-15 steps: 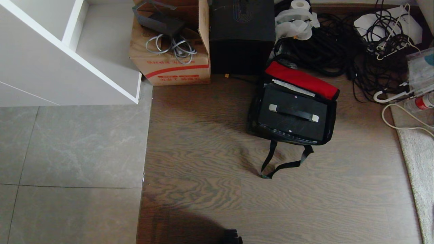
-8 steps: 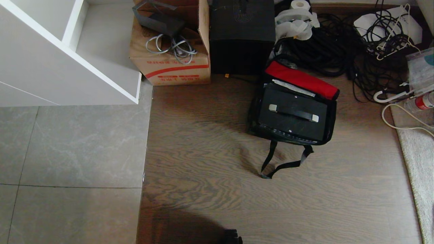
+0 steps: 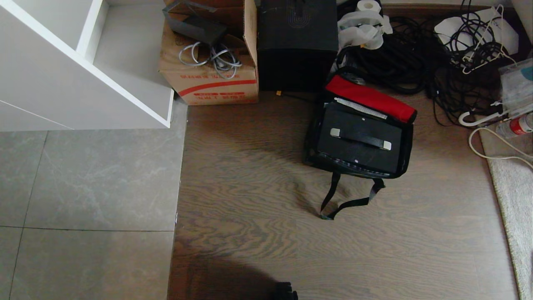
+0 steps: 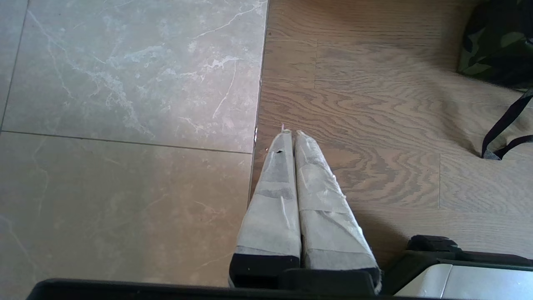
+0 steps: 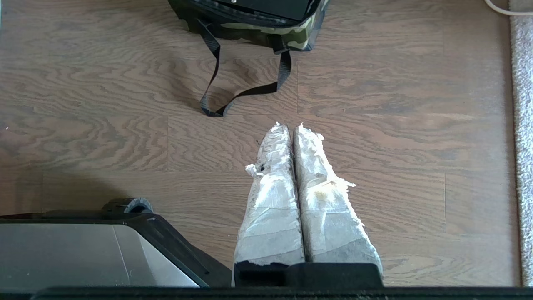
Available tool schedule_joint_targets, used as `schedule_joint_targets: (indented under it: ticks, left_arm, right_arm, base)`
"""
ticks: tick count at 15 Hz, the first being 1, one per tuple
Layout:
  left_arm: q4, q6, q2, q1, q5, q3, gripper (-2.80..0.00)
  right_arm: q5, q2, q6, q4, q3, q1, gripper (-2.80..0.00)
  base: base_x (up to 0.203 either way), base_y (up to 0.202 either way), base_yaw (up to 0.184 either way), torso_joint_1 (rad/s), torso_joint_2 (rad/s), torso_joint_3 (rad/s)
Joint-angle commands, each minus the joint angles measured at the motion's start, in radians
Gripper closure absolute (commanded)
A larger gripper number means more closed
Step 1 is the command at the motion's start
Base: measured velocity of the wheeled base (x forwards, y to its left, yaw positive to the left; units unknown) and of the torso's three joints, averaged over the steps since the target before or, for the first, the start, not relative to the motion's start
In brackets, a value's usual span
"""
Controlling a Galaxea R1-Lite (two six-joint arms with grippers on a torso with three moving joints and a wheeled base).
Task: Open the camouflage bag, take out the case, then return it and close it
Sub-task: Grip the handle
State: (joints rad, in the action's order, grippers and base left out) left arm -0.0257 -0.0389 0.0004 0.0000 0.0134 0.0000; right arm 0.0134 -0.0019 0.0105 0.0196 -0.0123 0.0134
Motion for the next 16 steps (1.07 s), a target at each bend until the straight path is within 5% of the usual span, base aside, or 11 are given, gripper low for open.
schedule_joint_targets:
  ticks: [1, 16]
  left_arm:
    - [0.000, -0.001, 0.000, 0.000, 0.000, 0.009, 0.00]
    - [0.000, -0.001, 0.000, 0.000, 0.000, 0.009, 0.00]
  right_arm:
    - [0.000, 0.003, 0.000, 0.000, 0.000, 0.000, 0.00]
    - [0.000, 0.003, 0.000, 0.000, 0.000, 0.000, 0.00]
  base:
    - [0.000, 0.000, 0.000, 0.000, 0.00, 0.000]
    - [0.000, 0.000, 0.000, 0.000, 0.00, 0.000]
